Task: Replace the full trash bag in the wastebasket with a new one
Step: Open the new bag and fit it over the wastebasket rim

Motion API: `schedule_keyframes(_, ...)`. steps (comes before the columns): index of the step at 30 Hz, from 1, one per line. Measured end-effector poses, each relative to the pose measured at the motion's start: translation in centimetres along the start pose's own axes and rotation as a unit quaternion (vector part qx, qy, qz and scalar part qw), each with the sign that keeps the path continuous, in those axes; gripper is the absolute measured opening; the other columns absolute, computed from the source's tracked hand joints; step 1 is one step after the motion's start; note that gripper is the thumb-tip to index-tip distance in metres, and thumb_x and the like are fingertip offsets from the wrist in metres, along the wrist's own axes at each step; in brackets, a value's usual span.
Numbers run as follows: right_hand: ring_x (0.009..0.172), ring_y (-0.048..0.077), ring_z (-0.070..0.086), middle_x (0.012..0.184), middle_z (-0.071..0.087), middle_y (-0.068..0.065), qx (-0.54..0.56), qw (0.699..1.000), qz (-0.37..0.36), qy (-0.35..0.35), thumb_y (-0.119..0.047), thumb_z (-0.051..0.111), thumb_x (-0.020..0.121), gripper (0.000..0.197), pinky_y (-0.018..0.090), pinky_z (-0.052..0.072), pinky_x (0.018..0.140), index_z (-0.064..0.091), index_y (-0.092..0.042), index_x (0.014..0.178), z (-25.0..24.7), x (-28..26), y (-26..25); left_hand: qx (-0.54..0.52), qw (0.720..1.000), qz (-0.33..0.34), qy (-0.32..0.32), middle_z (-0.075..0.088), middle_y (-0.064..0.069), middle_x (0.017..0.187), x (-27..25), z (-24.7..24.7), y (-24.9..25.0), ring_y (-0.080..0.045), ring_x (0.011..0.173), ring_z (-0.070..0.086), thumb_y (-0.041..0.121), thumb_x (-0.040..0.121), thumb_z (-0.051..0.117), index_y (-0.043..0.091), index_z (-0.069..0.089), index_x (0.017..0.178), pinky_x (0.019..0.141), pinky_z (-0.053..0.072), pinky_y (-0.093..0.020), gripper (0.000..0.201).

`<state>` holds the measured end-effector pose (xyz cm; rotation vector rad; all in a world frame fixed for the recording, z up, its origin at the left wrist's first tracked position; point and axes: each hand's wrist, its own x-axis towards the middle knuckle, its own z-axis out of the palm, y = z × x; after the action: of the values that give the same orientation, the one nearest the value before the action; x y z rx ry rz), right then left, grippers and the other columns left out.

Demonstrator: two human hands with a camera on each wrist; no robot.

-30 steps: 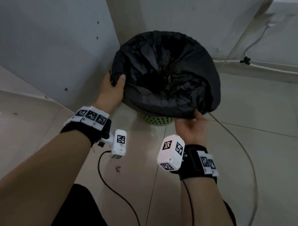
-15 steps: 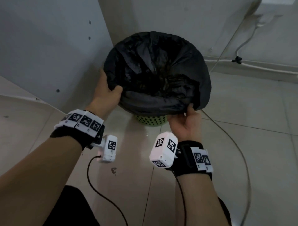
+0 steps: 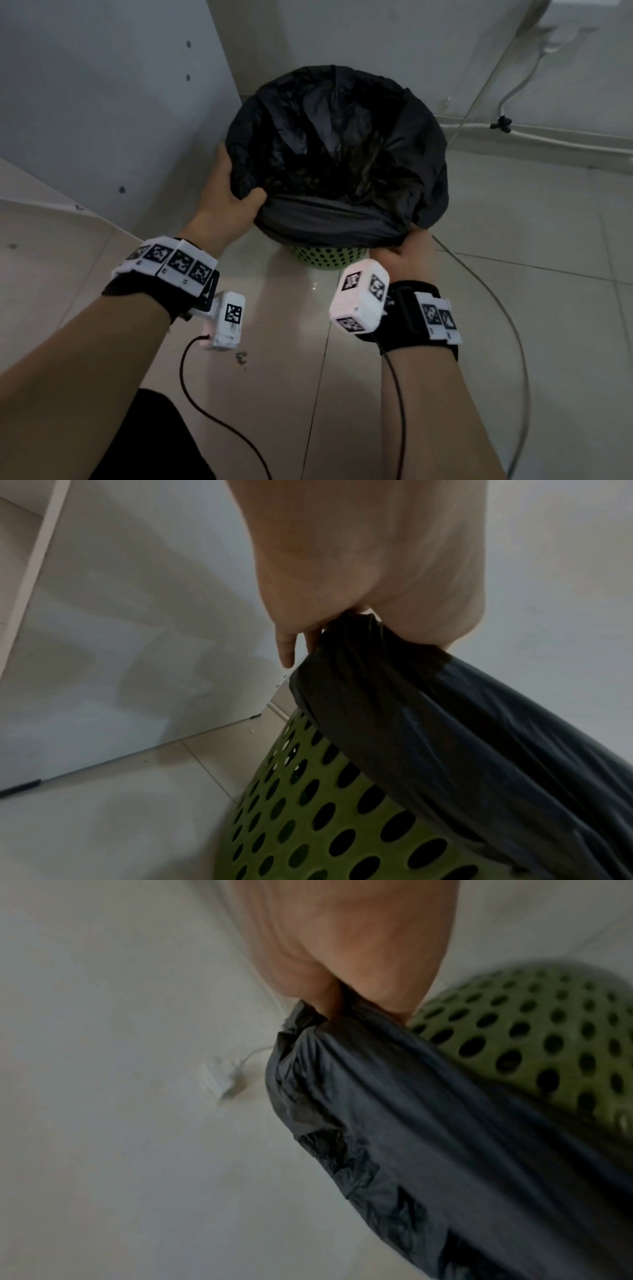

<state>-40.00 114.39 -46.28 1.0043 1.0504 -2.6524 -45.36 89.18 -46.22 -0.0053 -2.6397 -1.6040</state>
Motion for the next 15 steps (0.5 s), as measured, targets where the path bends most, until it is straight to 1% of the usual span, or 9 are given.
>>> schedule_keyframes(1,0.056,0.005,0.058,0.07,0.062,0.001,-0.038,0.999,-0.025,0.019,0.004,0.061,0.082,0.014,0.01,0.037,0.048,0.073,0.001,0.09,0.1,0.0,-0.3,-0.01,1.0,0.002,-0.002,0.052,0.001,0.145,0.0,0.1,0.2,-0.011,0.135,0.049,0.029,0.08,0.06,0.018,0.028,0.155,0.116,0.04,-0.039,0.082)
schedule_keyframes(3,0.071,0.0,0.065,0.082,0.069,0.009,0.097,0.995,-0.032,0.004,-0.012,0.058,0.085,0.02,0.018,0.047,0.064,0.069,0.001,0.097,-0.4,-0.5,-0.4,-0.022,1.0,0.005,-0.003,0.054,0.006,0.141,0.0,0.2,0.2,-0.007,0.132,0.051,0.03,0.08,0.06,0.019,0.029,0.154,0.115,0.042,-0.036,0.082)
schedule_keyframes(5,0.107,0.03,0.068,0.113,0.07,0.02,0.256,0.967,0.016,0.01,-0.025,0.053,0.086,0.042,0.041,0.05,0.096,0.065,-0.003,0.119,-1.0,0.0,-0.2,-0.023,1.0,0.0,-0.006,0.054,0.01,0.139,0.1,-0.1,0.1,-0.003,0.13,0.051,0.029,0.081,0.06,0.021,0.027,0.155,0.114,0.042,-0.032,0.082)
schedule_keyframes(6,0.116,0.036,0.063,0.122,0.067,0.021,0.207,0.978,0.011,0.024,-0.027,0.054,0.087,0.045,0.042,0.048,0.1,0.063,-0.005,0.125,-1.4,0.5,-0.1,-0.025,1.0,-0.003,-0.009,0.054,0.012,0.138,0.2,-0.3,-0.1,0.0,0.129,0.051,0.028,0.082,0.059,0.021,0.027,0.156,0.113,0.042,-0.031,0.081)
schedule_keyframes(7,0.118,0.033,0.062,0.122,0.068,0.019,0.037,0.997,-0.05,0.048,-0.025,0.059,0.087,0.043,0.03,0.051,0.095,0.063,-0.005,0.125,-1.4,0.6,-0.2,-0.027,1.0,-0.007,-0.015,0.054,0.012,0.138,0.3,-0.5,-0.1,0.001,0.128,0.051,0.027,0.083,0.059,0.021,0.028,0.156,0.114,0.042,-0.032,0.079)
schedule_keyframes(8,0.116,0.028,0.064,0.116,0.071,0.016,-0.099,0.988,-0.086,0.085,-0.021,0.066,0.085,0.039,0.021,0.052,0.081,0.065,-0.005,0.121,-1.5,1.0,0.1,-0.029,0.999,-0.004,-0.021,0.054,0.011,0.14,0.3,-0.6,-0.2,0.0,0.129,0.051,0.026,0.084,0.058,0.021,0.028,0.155,0.115,0.041,-0.034,0.077)
schedule_keyframes(9,0.111,0.026,0.065,0.109,0.073,0.013,-0.164,0.975,-0.095,0.117,-0.018,0.072,0.082,0.036,0.02,0.048,0.073,0.067,-0.006,0.116,-1.3,0.9,0.4,-0.029,0.999,0.0,-0.027,0.053,0.009,0.142,0.3,-0.7,-0.1,-0.003,0.132,0.05,0.027,0.085,0.058,0.021,0.028,0.155,0.116,0.04,-0.035,0.077)
schedule_keyframes(13,0.106,0.014,0.056,0.081,0.067,0.018,-0.181,0.965,-0.078,0.175,-0.015,0.064,0.084,0.018,0.028,0.04,0.069,0.062,0.002,0.088,-2.3,1.7,0.9,-0.023,0.999,0.004,-0.041,0.049,0.002,0.149,0.6,-1.0,-0.5,-0.01,0.138,0.046,0.029,0.087,0.058,0.019,0.026,0.156,0.118,0.038,-0.039,0.077)
schedule_keyframes(15,0.101,0.01,0.047,0.07,0.058,0.015,-0.147,0.977,-0.033,0.154,-0.013,0.06,0.079,0.015,0.028,0.038,0.067,0.053,0.0,0.077,-2.3,1.1,1.2,0.003,1.0,-0.01,-0.01,0.045,-0.003,0.154,0.9,-0.9,-0.6,-0.011,0.14,0.044,0.038,0.088,0.06,0.015,0.022,0.158,0.118,0.037,-0.041,0.082)
